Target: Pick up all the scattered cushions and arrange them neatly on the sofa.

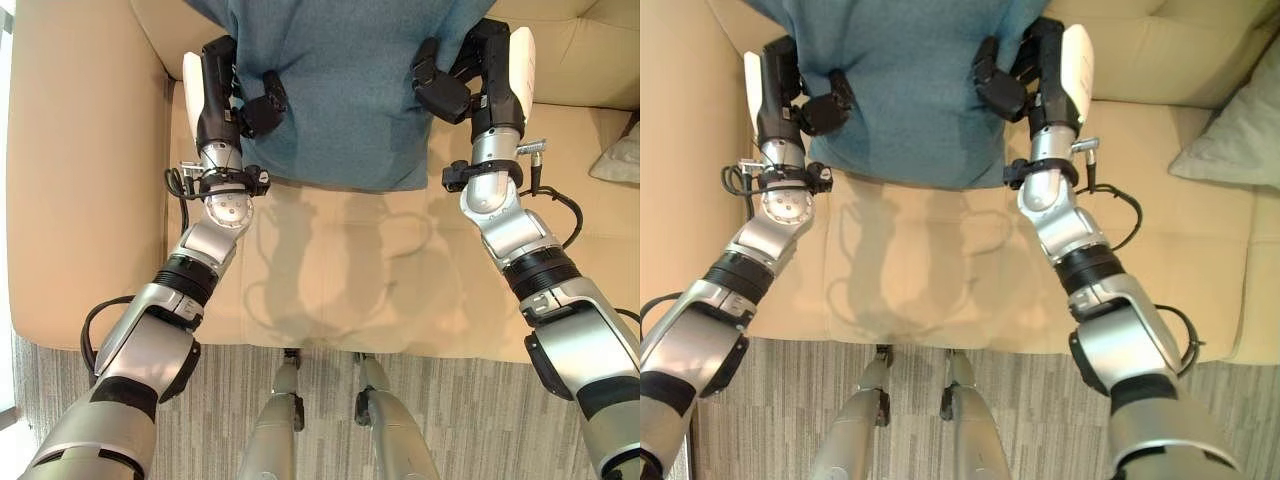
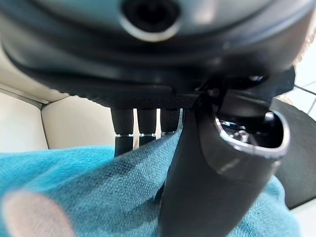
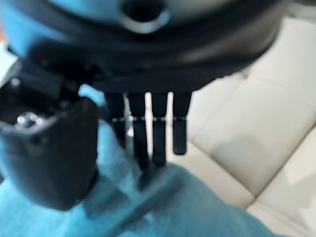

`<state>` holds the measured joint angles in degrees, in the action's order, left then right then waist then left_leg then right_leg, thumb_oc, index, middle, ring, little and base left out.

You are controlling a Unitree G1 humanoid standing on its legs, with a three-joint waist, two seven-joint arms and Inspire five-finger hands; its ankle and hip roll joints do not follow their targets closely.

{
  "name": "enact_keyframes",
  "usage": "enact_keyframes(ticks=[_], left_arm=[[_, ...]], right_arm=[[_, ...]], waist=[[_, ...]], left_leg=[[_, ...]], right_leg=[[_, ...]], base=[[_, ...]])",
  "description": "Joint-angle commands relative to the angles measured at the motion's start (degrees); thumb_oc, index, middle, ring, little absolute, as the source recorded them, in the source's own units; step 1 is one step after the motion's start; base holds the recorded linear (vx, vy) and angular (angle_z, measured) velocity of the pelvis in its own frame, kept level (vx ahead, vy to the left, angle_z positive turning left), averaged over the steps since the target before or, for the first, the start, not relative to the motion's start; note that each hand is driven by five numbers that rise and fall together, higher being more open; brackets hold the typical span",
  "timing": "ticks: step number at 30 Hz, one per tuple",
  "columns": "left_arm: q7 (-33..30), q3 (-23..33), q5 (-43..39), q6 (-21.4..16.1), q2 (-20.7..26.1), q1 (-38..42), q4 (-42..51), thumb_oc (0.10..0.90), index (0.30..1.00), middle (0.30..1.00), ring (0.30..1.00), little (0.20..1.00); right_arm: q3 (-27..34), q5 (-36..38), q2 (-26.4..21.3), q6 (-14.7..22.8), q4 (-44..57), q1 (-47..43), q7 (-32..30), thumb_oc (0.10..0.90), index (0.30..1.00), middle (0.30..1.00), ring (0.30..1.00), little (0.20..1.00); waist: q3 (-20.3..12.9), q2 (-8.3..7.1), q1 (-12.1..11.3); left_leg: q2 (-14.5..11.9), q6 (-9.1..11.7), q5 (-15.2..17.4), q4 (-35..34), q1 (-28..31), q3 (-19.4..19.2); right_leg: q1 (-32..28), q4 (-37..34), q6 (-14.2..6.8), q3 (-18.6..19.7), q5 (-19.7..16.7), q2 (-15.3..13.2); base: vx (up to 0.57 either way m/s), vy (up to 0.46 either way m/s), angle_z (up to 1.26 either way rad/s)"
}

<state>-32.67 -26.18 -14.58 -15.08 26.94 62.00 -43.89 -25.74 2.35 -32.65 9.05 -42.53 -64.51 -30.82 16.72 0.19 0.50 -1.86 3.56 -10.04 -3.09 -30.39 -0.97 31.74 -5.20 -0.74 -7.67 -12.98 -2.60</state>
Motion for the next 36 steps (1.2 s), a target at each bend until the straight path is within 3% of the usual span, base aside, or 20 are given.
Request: enact_keyframes(ticks=[1,8,9,11,12,15,16,17,19,21,24,26,29,36], left_arm=[[2.40,-0.35,-0.09,-4.20,2.75,4.20,0.60,0.800,0.900,0.900,0.900,0.900],[3.94,4.85,-3.44,-4.86,9.80,0.33,0.80,0.800,0.900,0.900,0.900,0.900],[5.17,6.94,-4.45,-5.00,12.29,-2.51,1.57,0.800,0.900,0.900,0.900,0.900],[5.64,8.23,-5.13,-5.06,13.00,-4.49,2.66,0.800,0.900,0.900,0.900,0.900],[5.82,11.78,-6.26,-5.37,13.69,-9.58,5.79,0.800,0.900,0.900,0.900,0.900],[6.61,17.39,-6.43,-5.77,12.04,-20.03,12.44,0.800,0.900,0.900,0.900,0.900],[6.58,17.44,-6.37,-5.69,12.02,-20.26,12.65,0.800,0.900,0.900,0.900,0.900],[7.59,20.13,-5.66,-5.46,9.84,-27.59,16.48,0.800,0.900,0.900,0.900,0.900],[8.23,21.01,-5.22,-5.21,8.48,-30.82,17.65,0.800,0.900,0.900,0.900,0.900],[10.85,23.34,-4.09,-4.33,2.74,-42.30,21.15,0.800,0.900,0.900,0.900,0.900],[12.60,24.33,-3.19,-3.46,0.54,-48.49,22.06,0.800,0.900,0.900,0.900,0.900],[15.91,25.59,-2.23,-1.85,-2.29,-57.58,22.47,0.800,0.900,0.900,0.900,0.900],[19.21,25.15,1.68,0.97,-4.31,-66.38,17.65,0.800,0.900,0.900,0.900,0.900],[21.43,21.32,10.69,3.94,-6.08,-67.93,-0.01,0.800,0.900,0.900,0.900,0.900]], right_arm=[[1.44,1.75,-0.23,3.25,-1.63,-3.94,1.51,0.800,0.900,0.900,0.900,0.900],[4.55,5.28,-5.56,3.93,-0.59,-0.74,2.99,0.800,0.900,0.900,0.900,0.900],[6.30,6.26,-7.76,3.95,0.05,1.63,3.49,0.800,0.900,0.900,0.900,0.900],[7.48,6.94,-8.32,3.97,0.82,3.28,3.69,0.800,0.900,0.900,0.900,0.900],[10.97,8.60,-9.03,4.22,2.92,7.85,4.09,0.800,0.900,0.900,0.900,0.900],[16.55,8.86,-9.17,4.41,7.30,16.97,5.29,0.800,0.900,0.900,0.900,0.900],[16.64,8.81,-9.15,4.35,7.50,17.22,5.29,0.800,0.900,0.900,0.900,0.900],[20.22,8.34,-8.37,4.34,10.77,24.46,6.41,0.800,0.900,0.900,0.900,0.900],[21.80,7.94,-7.55,4.38,12.14,28.13,6.97,0.800,0.900,0.900,0.900,0.900],[25.48,7.16,-2.72,4.30,14.90,39.66,9.36,0.800,0.900,0.900,0.900,0.900],[27.34,5.79,-0.33,3.94,15.87,45.95,10.76,0.800,0.900,0.900,0.900,0.900],[27.74,2.25,1.11,3.10,16.01,53.67,13.14,0.800,0.900,0.900,0.900,0.900],[27.69,0.15,4.42,2.37,12.80,61.22,16.65,0.800,0.900,0.900,0.900,0.900],[22.62,-3.72,6.34,1.54,0.42,63.59,19.18,0.800,0.900,0.900,0.900,0.900]], waist=[[-2.80,-2.19,0.31],[-3.35,-2.18,0.10],[-3.61,-2.13,0.01],[-3.83,-2.11,0.04],[-4.13,-2.00,0.01],[-4.53,-1.94,0.09],[-4.64,-1.95,0.11],[-5.09,-1.92,0.34],[-5.42,-1.91,0.49],[-5.75,-2.00,0.90],[-6.32,-2.02,1.17],[-6.73,-1.97,1.36],[-7.59,-1.80,1.59],[-9.55,-1.64,1.76]], left_leg=[[-0.13,3.11,2.78,-1.91,-1.20,-0.52],[-0.17,3.28,2.88,-1.91,0.31,-0.59],[-0.26,3.37,3.39,-1.91,1.70,-0.81],[-0.26,3.33,3.28,-1.91,2.09,-0.87],[-0.35,3.28,3.63,-1.91,3.56,-1.04],[-0.51,3.18,4.41,-1.91,5.74,-1.23],[-0.48,3.15,4.15,-1.91,5.58,-1.21],[-0.51,3.05,4.43,-1.91,6.84,-1.35],[-0.54,2.97,4.56,-1.91,7.35,-1.47],[-0.76,2.61,5.39,-1.91,10.01,-1.63],[-0.78,2.34,5.44,-1.91,11.21,-1.68],[-0.80,1.73,5.68,-1.91,13.33,-1.47],[-1.11,1.03,6.21,-1.91,16.46,-1.59],[-1.80,0.69,6.43,-1.91,20.94,-1.94]], right_leg=[[-1.76,0.70,-7.97,1.75,7.25,-2.12],[-3.58,0.28,-7.93,1.61,7.45,-1.98],[-5.10,0.21,-7.88,1.57,7.95,-1.95],[-5.51,0.20,-7.84,1.58,7.90,-1.97],[-7.02,0.20,-7.72,1.58,8.30,-1.98],[-9.28,0.20,-7.49,1.53,9.05,-2.10],[-9.14,0.20,-7.49,1.52,8.84,-2.13],[-10.40,0.20,-7.27,1.49,9.17,-2.13],[-10.92,0.20,-7.21,1.41,9.31,-2.22],[-13.74,0.20,-7.01,1.47,10.09,-2.29],[-15.04,0.20,-6.90,1.24,10.21,-2.27],[-17.37,0.20,-6.73,1.03,10.65,-2.18],[-20.51,0.20,-6.60,1.32,11.24,-1.80],[-24.87,0.27,-6.13,1.92,12.16,-1.20]], base=[[-0.01,-0.039,0.04],[-0.01,-0.006,0.00],[0.00,-0.001,-0.05],[-0.02,0.002,-0.06],[-0.01,-0.006,-0.05],[-0.01,-0.003,0.00],[-0.01,-0.015,0.08],[-0.02,-0.014,0.07],[-0.01,-0.018,0.06],[0.01,-0.035,0.04],[0.00,-0.018,-0.01],[-0.02,-0.036,-0.03],[-0.03,-0.032,-0.07],[-0.03,-0.021,-0.12]])
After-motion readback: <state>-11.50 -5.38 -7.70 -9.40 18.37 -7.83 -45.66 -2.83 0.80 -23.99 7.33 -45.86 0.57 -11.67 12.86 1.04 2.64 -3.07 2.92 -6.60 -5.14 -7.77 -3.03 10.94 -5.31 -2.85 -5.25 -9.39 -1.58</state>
